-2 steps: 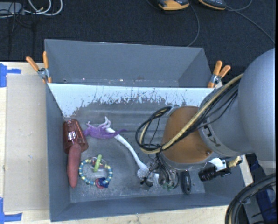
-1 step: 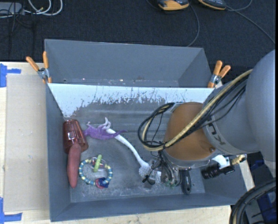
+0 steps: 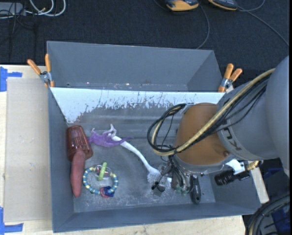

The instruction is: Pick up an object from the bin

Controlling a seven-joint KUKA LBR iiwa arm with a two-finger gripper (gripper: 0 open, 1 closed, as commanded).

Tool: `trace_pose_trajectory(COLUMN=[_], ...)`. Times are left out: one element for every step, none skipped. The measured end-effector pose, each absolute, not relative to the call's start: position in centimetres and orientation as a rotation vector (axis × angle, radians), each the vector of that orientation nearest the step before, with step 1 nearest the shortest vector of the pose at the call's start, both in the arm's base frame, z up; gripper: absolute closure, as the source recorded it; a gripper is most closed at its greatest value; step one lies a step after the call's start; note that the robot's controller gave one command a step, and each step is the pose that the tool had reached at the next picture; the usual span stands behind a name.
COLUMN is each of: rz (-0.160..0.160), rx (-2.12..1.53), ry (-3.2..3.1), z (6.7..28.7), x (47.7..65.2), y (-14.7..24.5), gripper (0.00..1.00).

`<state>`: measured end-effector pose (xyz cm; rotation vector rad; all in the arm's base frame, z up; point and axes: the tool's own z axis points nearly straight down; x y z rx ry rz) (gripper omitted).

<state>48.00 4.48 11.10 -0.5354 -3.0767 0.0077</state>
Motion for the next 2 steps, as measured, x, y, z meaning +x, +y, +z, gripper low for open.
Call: trace_pose_trajectory(rz=[0.007, 0.005], rx=[-0.535, -0.535], ry=[-3.078, -3.082], z=[13.2, 14.8], x=[48.0, 48.1], y=[4.5, 4.5], gripper=[1.00, 1.00])
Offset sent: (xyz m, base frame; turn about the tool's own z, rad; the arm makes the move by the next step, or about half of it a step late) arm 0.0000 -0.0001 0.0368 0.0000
